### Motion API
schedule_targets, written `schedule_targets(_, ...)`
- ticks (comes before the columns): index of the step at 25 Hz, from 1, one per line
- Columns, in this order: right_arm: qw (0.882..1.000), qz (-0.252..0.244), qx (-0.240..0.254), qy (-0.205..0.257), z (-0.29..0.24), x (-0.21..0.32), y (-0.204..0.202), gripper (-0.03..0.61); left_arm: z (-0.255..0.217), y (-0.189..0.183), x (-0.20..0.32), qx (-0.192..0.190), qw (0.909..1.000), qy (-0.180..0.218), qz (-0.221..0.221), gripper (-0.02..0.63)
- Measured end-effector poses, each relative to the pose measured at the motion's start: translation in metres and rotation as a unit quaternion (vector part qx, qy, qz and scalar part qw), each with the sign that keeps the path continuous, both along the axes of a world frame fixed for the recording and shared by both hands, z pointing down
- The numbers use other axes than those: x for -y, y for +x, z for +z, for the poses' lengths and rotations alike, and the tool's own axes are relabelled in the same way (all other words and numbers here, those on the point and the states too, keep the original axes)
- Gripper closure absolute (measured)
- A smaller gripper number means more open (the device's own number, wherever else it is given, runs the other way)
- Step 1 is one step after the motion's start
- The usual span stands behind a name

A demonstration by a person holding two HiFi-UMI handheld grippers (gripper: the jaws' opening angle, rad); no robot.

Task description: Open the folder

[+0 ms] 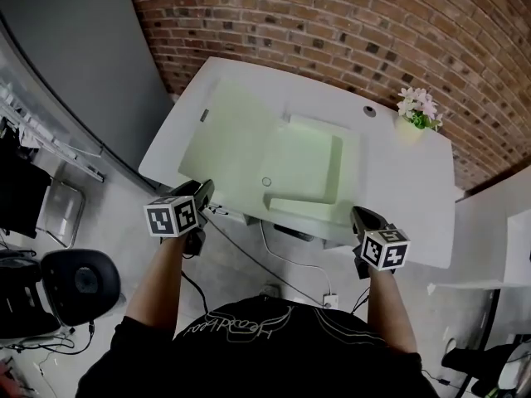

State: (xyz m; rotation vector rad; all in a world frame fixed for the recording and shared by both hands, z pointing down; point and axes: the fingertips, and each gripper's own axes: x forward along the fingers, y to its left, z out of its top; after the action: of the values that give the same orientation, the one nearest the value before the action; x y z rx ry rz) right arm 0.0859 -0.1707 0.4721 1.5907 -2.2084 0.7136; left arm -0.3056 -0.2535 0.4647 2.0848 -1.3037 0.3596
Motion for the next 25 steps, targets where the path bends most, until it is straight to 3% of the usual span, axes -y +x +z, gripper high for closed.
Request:
schedule_targets(9,0.993,-0.029,0.082,0.081,-0.077,-0.055,-0.017,0.577,-0.05,0.042,-0.05,-0.01,0.9972,0.055,0.05,0.48)
schedule_targets(13,0.984,-0.075,0.114,0.116,-0.118,-0.105,-0.031,0.577,-0.079,0.084,-0.105,-0.034,0.9905,0.079,0.108,0.482)
schedule_targets(19,0.965,-0.153,0.137,0.163,-0.166,-0.193,-0.063,0.577,-0.131,0.169,-0.219,-0.08,0.9552,0.13,0.253,0.483)
schedule_targets(22,0.956,-0.18,0.142,0.181,-0.181,-0.235,-0.077,0.577,-0.149,0.194,-0.275,-0.119,0.9383,0.125,0.3,0.484)
schedule_targets(25,0.943,-0.19,0.192,0.192,-0.198,-0.274,-0.086,0.577,-0.164,0.21,-0.322,-0.156,0.9242,0.116,0.328,0.488)
